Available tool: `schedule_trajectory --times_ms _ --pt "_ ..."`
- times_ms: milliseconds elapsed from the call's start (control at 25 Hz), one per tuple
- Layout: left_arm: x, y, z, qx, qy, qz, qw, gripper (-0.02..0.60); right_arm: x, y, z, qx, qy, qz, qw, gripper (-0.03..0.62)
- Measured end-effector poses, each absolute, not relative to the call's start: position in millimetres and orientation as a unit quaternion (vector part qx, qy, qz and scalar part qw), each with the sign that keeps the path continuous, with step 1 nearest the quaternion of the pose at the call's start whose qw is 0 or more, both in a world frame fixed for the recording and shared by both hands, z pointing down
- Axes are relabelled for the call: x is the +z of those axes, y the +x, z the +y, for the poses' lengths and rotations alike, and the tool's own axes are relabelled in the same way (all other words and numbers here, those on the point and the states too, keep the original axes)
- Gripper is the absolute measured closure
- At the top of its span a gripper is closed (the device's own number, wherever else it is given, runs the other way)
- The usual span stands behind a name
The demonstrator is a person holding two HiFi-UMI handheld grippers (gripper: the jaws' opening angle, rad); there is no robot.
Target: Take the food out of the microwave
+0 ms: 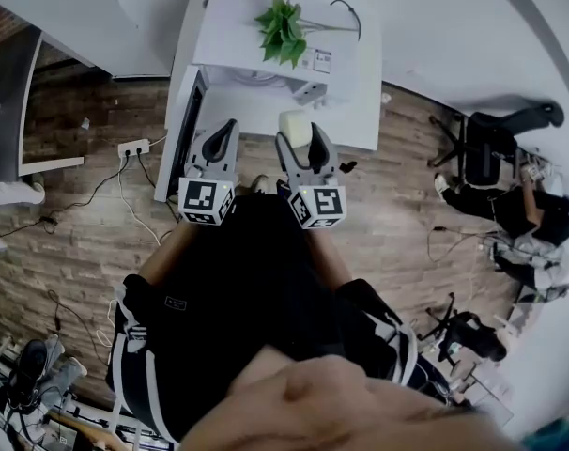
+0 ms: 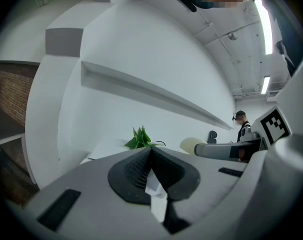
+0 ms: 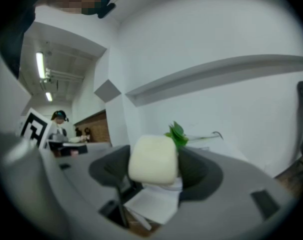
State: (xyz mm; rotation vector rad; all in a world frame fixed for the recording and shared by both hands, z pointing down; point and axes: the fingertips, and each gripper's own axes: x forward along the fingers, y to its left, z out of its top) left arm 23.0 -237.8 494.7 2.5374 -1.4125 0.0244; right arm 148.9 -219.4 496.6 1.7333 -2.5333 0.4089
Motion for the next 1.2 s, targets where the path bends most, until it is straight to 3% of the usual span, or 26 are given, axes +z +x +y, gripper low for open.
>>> schedule_trajectory --times_ms 1200 --pt "500 35 -238 0.009 0.87 -0.476 0.124 0.549 497 147 -213 0.122 0.548 -0.827 0.034 0.29"
